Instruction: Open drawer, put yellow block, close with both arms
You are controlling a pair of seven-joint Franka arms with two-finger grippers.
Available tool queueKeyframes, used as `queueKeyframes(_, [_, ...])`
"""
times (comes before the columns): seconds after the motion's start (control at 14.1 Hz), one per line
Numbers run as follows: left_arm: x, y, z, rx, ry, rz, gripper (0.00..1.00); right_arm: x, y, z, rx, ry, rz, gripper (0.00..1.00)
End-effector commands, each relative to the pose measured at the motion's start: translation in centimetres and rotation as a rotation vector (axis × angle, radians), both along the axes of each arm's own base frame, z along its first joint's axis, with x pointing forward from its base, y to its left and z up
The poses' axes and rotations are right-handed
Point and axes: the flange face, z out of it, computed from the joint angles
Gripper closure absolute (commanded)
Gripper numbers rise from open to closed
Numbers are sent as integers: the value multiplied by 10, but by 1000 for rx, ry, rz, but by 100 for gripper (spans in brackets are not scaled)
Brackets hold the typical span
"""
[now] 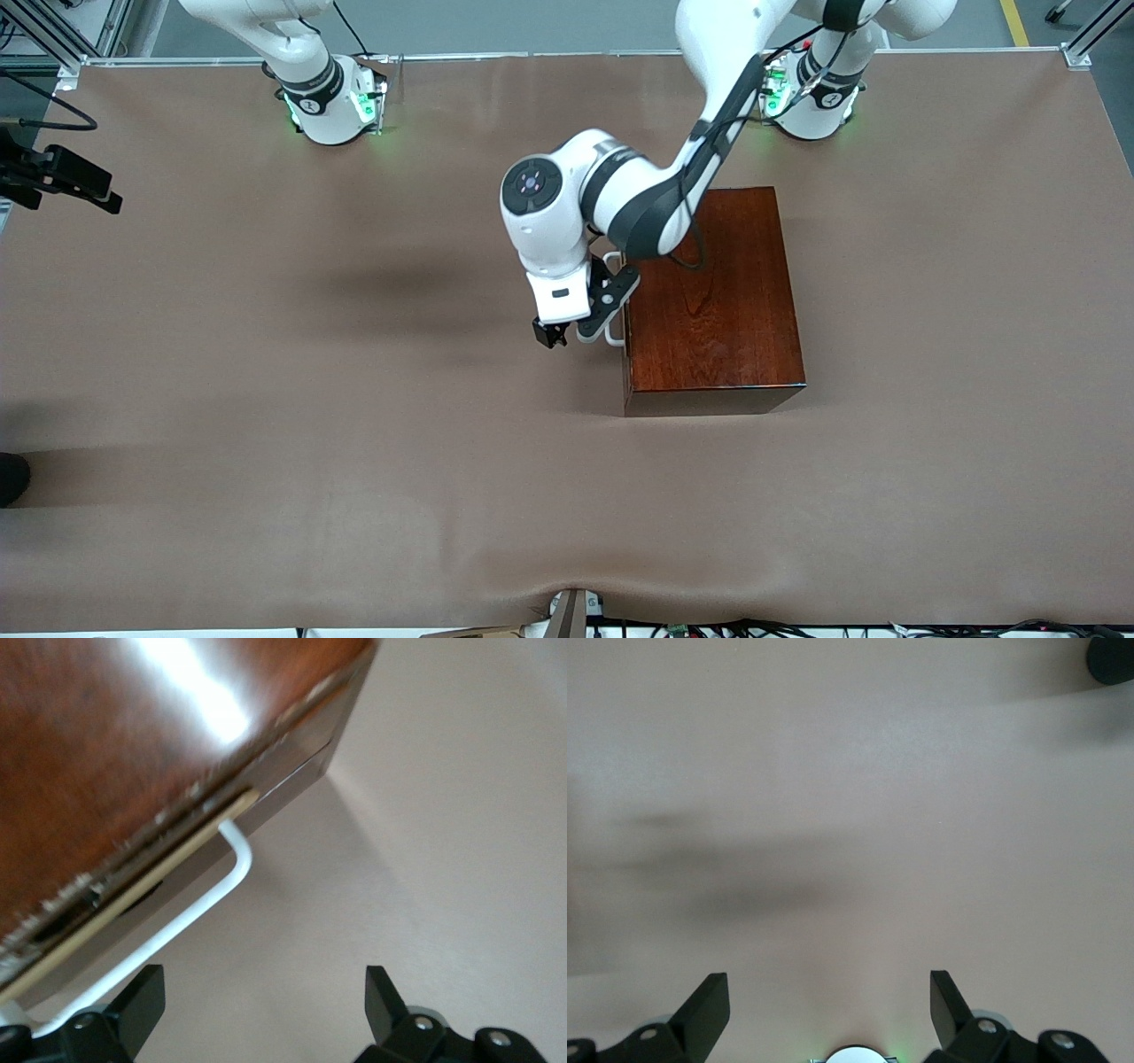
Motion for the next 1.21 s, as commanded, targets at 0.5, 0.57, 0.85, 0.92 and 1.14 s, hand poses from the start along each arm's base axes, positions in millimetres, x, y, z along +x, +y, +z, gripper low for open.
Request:
queueKeyframes(0.5, [47,160,155,43,87,-251,0,-1,2,4,-8,1,-3,0])
queueKeyframes(0.57, [48,174,165,46,98,-283,0,-1,2,5,-7,1,-1,0])
queueKeyframes(0.85, [59,249,212,38,122,-408,0,-1,2,4,-7,2,-3,0])
queueKeyframes(0.92, [62,268,221,37,131,-446,0,-1,0,4,-7,2,-6,0])
queueKeyframes(1.14, [66,320,251,-11,116,-508,0,-1,-2,4,-7,2,-9,0])
